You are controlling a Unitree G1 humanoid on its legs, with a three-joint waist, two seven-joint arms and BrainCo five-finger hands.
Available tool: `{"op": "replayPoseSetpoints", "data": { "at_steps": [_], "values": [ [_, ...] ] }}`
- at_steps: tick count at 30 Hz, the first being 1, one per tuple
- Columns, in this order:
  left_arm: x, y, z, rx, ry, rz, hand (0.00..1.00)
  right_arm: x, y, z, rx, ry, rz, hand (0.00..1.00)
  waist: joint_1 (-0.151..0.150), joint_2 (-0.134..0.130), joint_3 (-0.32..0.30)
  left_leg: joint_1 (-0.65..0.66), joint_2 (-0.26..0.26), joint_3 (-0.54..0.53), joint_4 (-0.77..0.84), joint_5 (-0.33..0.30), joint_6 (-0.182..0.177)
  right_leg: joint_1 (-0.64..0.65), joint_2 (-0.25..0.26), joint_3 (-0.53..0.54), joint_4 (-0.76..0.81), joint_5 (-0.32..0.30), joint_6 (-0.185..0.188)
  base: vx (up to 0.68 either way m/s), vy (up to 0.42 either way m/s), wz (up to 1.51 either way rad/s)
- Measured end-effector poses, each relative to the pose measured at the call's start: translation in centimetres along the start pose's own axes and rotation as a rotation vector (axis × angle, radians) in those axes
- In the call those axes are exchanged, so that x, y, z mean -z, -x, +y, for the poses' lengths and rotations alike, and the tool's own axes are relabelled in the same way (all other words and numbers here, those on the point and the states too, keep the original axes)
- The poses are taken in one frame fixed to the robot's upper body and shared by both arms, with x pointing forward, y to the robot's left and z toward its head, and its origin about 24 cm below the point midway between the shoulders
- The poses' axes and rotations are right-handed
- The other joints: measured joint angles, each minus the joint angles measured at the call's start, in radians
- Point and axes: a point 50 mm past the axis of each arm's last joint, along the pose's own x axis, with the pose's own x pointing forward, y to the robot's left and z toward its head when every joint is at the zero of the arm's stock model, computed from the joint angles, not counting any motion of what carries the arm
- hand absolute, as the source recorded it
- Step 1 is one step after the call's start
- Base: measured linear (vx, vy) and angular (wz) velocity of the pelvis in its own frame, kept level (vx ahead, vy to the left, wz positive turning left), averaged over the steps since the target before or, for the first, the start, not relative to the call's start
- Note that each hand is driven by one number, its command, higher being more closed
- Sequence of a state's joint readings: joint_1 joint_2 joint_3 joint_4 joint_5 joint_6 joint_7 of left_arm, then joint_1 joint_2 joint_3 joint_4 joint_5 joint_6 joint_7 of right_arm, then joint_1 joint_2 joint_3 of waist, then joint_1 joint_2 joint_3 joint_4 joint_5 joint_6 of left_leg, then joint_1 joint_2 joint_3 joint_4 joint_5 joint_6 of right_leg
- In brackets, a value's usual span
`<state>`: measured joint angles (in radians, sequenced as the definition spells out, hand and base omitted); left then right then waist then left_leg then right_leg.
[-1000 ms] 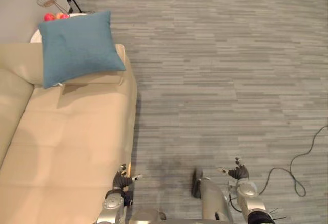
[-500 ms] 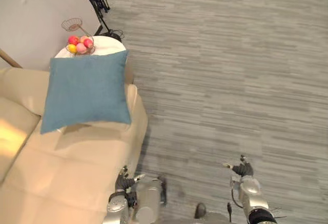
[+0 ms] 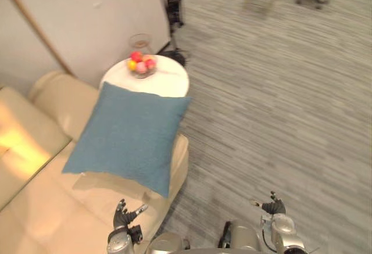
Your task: Pick up cushions and gather them together orderly.
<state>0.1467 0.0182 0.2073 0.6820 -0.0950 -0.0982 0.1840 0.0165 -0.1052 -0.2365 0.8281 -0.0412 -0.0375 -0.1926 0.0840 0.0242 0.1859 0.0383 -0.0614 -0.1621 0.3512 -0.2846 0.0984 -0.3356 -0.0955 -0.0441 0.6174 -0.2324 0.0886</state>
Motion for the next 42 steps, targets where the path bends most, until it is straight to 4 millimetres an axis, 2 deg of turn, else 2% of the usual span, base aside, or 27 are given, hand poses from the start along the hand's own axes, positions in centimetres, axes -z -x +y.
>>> {"op": "replayPoseSetpoints", "data": {
  "at_steps": [2,3,4,5,6,7,8,10,12,14,15,18,20,22,24,25,28,30,31,32,33,34,35,36,39,40,42],
  "values": [
    [-0.6,-0.2,-0.4,-0.002,0.008,-0.017,0.00,0.8,0.3,-0.2,0.006,-0.002,0.023,0.00,0.008,-0.019,-0.008,0.003,-0.015,-0.086,0.048,-0.044,-0.073,0.010,0.017,0.139,-0.194,0.077,0.030,0.41,-0.299,1.96],
    [-0.4,-0.1,-0.8,-0.002,0.017,-0.010,0.00,1.2,0.5,0.2,-0.003,-0.006,0.037,0.00,0.011,-0.026,-0.006,0.001,-0.020,-0.137,0.098,-0.081,-0.119,0.026,-0.003,0.139,-0.213,0.174,0.032,0.54,-0.470,1.95],
    [0.0,0.4,-1.7,0.006,0.052,0.001,0.00,0.8,0.3,0.2,-0.001,-0.007,0.025,0.00,0.036,0.011,-0.028,-0.021,0.026,-0.165,0.130,-0.083,-0.136,0.040,0.007,0.057,-0.181,0.147,0.004,0.45,-0.427,1.65],
    [0.2,0.6,-1.9,0.005,0.064,0.007,0.00,0.6,0.3,0.2,0.001,-0.009,0.017,0.00,0.040,0.018,-0.035,-0.032,0.037,-0.163,0.132,-0.073,-0.153,0.045,0.002,0.027,-0.179,0.132,-0.006,0.39,-0.405,1.69],
    [0.2,0.7,-2.5,0.010,0.082,0.008,0.00,-0.4,0.1,0.2,0.000,-0.020,-0.021,0.00,0.035,0.022,-0.036,-0.054,0.064,-0.149,0.132,-0.048,-0.193,0.073,-0.016,-0.056,-0.184,0.107,-0.027,0.24,-0.280,1.41],
    [0.0,0.7,-2.7,0.018,0.081,0.003,0.00,-0.7,0.1,0.3,0.000,-0.030,-0.032,0.00,0.037,0.024,-0.037,-0.062,0.081,-0.128,0.130,-0.035,-0.208,0.089,-0.024,-0.094,-0.187,0.101,-0.037,0.25,-0.325,1.76],
    [-0.3,0.5,-2.8,0.021,0.085,-0.006,0.00,-0.9,0.2,0.3,0.000,-0.038,-0.042,0.00,0.038,0.023,-0.036,-0.072,0.107,-0.073,0.138,-0.011,-0.235,0.123,-0.031,-0.149,-0.199,0.094,-0.049,0.17,-0.235,1.60],
    [-0.8,0.5,-2.9,0.025,0.095,-0.031,0.00,-0.8,0.2,0.1,0.019,-0.097,-0.043,0.00,0.038,0.005,-0.032,-0.113,0.179,0.143,0.156,0.045,-0.222,0.222,-0.050,-0.264,-0.250,0.085,-0.064,0.14,-0.211,1.84],
    [-0.8,0.6,-3.2,0.045,0.074,-0.034,0.00,-0.9,0.1,-0.4,0.041,-0.141,-0.044,0.00,0.036,-0.001,-0.036,-0.123,0.222,0.337,0.112,0.055,-0.204,0.252,-0.061,-0.323,-0.281,0.085,-0.063,0.07,-0.078,1.44],
    [-1.1,0.5,-3.5,0.085,0.023,-0.049,0.00,-0.8,-0.3,-1.1,0.065,-0.157,-0.026,0.00,0.028,-0.002,-0.038,-0.132,0.231,0.489,0.045,0.075,-0.174,0.256,-0.076,-0.375,-0.315,0.085,-0.062,0.03,0.012,1.22],
    [-1.0,0.4,-3.3,0.093,0.007,-0.046,0.00,-0.5,-0.3,-1.0,0.062,-0.161,-0.008,0.00,0.026,-0.008,-0.034,-0.134,0.230,0.511,0.027,0.077,-0.172,0.261,-0.077,-0.387,-0.328,0.087,-0.058,0.01,0.049,0.82],
    [-0.1,0.1,-1.5,0.073,-0.071,-0.007,0.00,0.7,-0.2,-0.5,0.055,-0.163,0.053,0.00,0.027,-0.041,-0.032,-0.108,0.204,0.520,-0.019,0.085,-0.158,0.269,-0.092,-0.385,-0.325,0.090,-0.052,0.00,0.073,0.19],
    [0.4,0.2,-1.0,0.065,-0.086,0.011,0.00,0.9,-0.2,-0.8,0.073,-0.175,0.063,0.00,0.011,-0.041,-0.031,-0.073,0.184,0.524,-0.054,0.090,-0.149,0.265,-0.116,-0.374,-0.276,0.087,-0.046,-0.02,0.071,-0.05],
    [0.9,0.3,-0.8,0.060,-0.094,0.025,0.00,0.9,-0.3,-1.2,0.089,-0.167,0.063,0.00,-0.015,-0.040,-0.031,-0.028,0.158,0.523,-0.111,0.082,-0.133,0.229,-0.153,-0.352,-0.143,0.077,-0.030,-0.06,0.077,0.08],
    [0.6,0.2,-0.9,0.085,-0.142,0.011,0.00,1.5,-0.1,-1.6,0.100,-0.161,0.076,0.00,-0.039,-0.058,-0.023,0.007,0.124,0.493,-0.128,0.046,-0.097,0.136,-0.202,-0.230,0.097,0.107,-0.008,-0.07,0.078,0.38],
    [0.5,0.2,-0.9,0.091,-0.167,0.005,0.00,2.3,0.3,-2.0,0.110,-0.155,0.095,0.00,-0.063,-0.049,-0.017,0.028,0.124,0.465,-0.123,0.037,-0.089,0.077,-0.176,-0.114,0.198,0.141,0.005,0.04,0.018,0.49],
    [0.2,0.0,-0.9,0.089,-0.177,-0.006,0.00,2.4,0.4,-2.2,0.118,-0.155,0.093,0.00,-0.071,-0.055,-0.019,0.028,0.135,0.444,-0.117,0.034,-0.083,0.023,-0.115,-0.008,0.152,0.044,0.017,0.07,-0.030,0.28],
    [-0.9,-0.5,-1.0,0.093,-0.186,-0.040,0.00,2.1,0.3,-3.1,0.151,-0.173,0.078,0.00,-0.074,-0.050,-0.017,0.026,0.163,0.420,-0.104,0.034,-0.103,0.005,-0.024,0.070,-0.058,0.045,0.020,0.11,-0.096,0.37],
    [-1.2,-0.6,-1.0,0.092,-0.190,-0.048,0.00,2.0,0.4,-3.4,0.161,-0.173,0.069,0.00,-0.076,-0.054,-0.019,0.025,0.163,0.411,-0.102,0.031,-0.115,0.009,-0.006,0.086,-0.125,0.061,0.024,0.14,-0.132,0.47],
    [-1.7,-0.9,-0.6,0.085,-0.203,-0.066,0.00,1.9,0.5,-3.8,0.182,-0.169,0.057,0.00,-0.083,-0.075,-0.023,0.022,0.149,0.391,-0.100,0.026,-0.130,0.020,0.000,0.108,-0.220,0.115,0.023,0.19,-0.194,0.73],
    [-2.2,-1.0,-0.6,0.085,-0.208,-0.080,0.00,1.5,0.5,-4.8,0.211,-0.162,0.028,0.00,-0.101,-0.106,-0.026,0.029,0.132,0.350,-0.088,0.012,-0.153,0.024,-0.010,0.121,-0.230,0.197,0.002,0.25,-0.233,0.71],
    [-2.3,-0.9,-1.2,0.100,-0.200,-0.087,0.00,0.2,0.5,-6.1,0.248,-0.158,-0.024,0.00,-0.100,-0.069,-0.028,0.036,0.155,0.341,-0.094,0.015,-0.164,0.028,0.004,0.102,-0.221,0.190,-0.005,0.24,-0.193,0.48],
    [-2.4,-0.8,-1.6,0.108,-0.192,-0.095,0.00,-0.6,0.6,-6.7,0.269,-0.149,-0.064,0.00,-0.102,-0.053,-0.030,0.039,0.164,0.340,-0.104,0.014,-0.170,0.027,0.014,0.100,-0.230,0.184,-0.011,0.25,-0.121,-0.01],
    [-2.9,-0.7,-2.1,0.119,-0.174,-0.117,0.00,-2.6,0.6,-7.6,0.288,-0.120,-0.152,0.00,-0.101,-0.028,-0.029,0.040,0.176,0.340,-0.118,0.016,-0.181,0.019,0.033,0.097,-0.237,0.185,-0.013,0.21,-0.108,-0.13],
    [-3.9,-0.6,-2.8,0.137,-0.160,-0.160,0.00,-6.9,1.2,-8.8,0.315,-0.091,-0.334,0.00,-0.112,-0.005,-0.036,0.046,0.195,0.325,-0.177,0.036,-0.204,0.017,0.058,0.085,-0.258,0.187,-0.018,0.13,-0.096,-0.03],
    [-4.5,-0.4,-3.1,0.151,-0.157,-0.196,0.00,-9.1,1.6,-9.2,0.329,-0.069,-0.427,0.00,-0.126,-0.009,-0.034,0.043,0.198,0.323,-0.193,0.043,-0.206,0.018,0.060,0.078,-0.275,0.193,-0.027,0.04,-0.039,0.06],
    [-5.1,-0.4,-3.8,0.175,-0.160,-0.222,0.00,-11.3,2.3,-9.8,0.354,-0.015,-0.528,0.00,-0.128,-0.017,-0.033,0.034,0.194,0.324,-0.214,0.060,-0.203,0.019,0.059,0.077,-0.314,0.214,-0.034,0.01,-0.012,0.02]
  ]
}}
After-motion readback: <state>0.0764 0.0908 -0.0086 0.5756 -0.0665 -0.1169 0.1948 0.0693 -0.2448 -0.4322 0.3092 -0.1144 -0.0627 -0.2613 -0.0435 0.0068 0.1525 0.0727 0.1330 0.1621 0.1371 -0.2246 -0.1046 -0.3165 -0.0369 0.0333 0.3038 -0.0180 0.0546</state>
